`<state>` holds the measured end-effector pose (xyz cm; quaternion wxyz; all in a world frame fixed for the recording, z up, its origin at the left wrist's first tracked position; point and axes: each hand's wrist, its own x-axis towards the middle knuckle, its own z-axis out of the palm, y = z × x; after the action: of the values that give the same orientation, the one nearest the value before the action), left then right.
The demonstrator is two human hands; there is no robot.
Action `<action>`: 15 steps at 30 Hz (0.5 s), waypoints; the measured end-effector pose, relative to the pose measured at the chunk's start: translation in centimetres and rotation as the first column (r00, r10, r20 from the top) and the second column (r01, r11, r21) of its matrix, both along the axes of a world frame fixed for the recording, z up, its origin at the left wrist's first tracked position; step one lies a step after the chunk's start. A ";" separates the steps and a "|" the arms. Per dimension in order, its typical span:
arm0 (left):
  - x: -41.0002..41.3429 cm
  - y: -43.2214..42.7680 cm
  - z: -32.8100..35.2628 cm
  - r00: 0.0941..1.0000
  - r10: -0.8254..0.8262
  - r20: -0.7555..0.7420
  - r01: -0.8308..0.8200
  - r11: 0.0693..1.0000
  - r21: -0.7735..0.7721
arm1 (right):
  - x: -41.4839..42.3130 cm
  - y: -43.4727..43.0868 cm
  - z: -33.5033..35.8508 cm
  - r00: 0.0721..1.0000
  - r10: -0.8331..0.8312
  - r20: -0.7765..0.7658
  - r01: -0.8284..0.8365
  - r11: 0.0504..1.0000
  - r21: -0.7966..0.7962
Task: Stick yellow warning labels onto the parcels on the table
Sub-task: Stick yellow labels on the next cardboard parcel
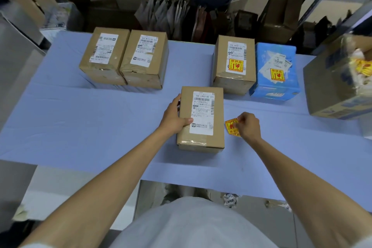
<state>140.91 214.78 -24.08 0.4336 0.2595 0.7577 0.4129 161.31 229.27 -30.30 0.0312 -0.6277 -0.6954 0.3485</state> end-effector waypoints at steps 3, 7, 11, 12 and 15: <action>0.8 0.8 1.0 0.986 -0.003 -0.169 -0.015 0.994 -0.106 | -0.3 0.8 1.9 0.986 -0.106 -0.129 0.101 0.994 -0.049; 2.6 3.2 3.1 0.926 -0.019 -0.377 0.044 0.997 0.057 | -1.8 1.7 6.6 0.845 -0.298 -0.443 0.244 0.954 -0.176; 3.6 5.8 4.6 0.998 -0.028 -0.050 0.035 0.991 0.129 | -4.4 1.2 11.1 0.711 -0.328 -0.622 0.172 0.939 -0.298; 3.8 6.1 4.6 0.998 -0.021 0.058 0.014 0.992 0.124 | -4.9 0.9 11.5 0.679 -0.353 -0.644 0.162 0.927 -0.337; 3.7 6.3 4.4 0.980 0.031 0.196 -0.061 0.987 0.148 | -5.8 -0.1 12.1 0.663 -0.329 -0.672 0.090 0.927 -0.365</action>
<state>144.60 221.06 -19.73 0.4740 0.2333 0.6840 0.5031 155.46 229.16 -18.25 0.2469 -0.5131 -0.4869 0.6624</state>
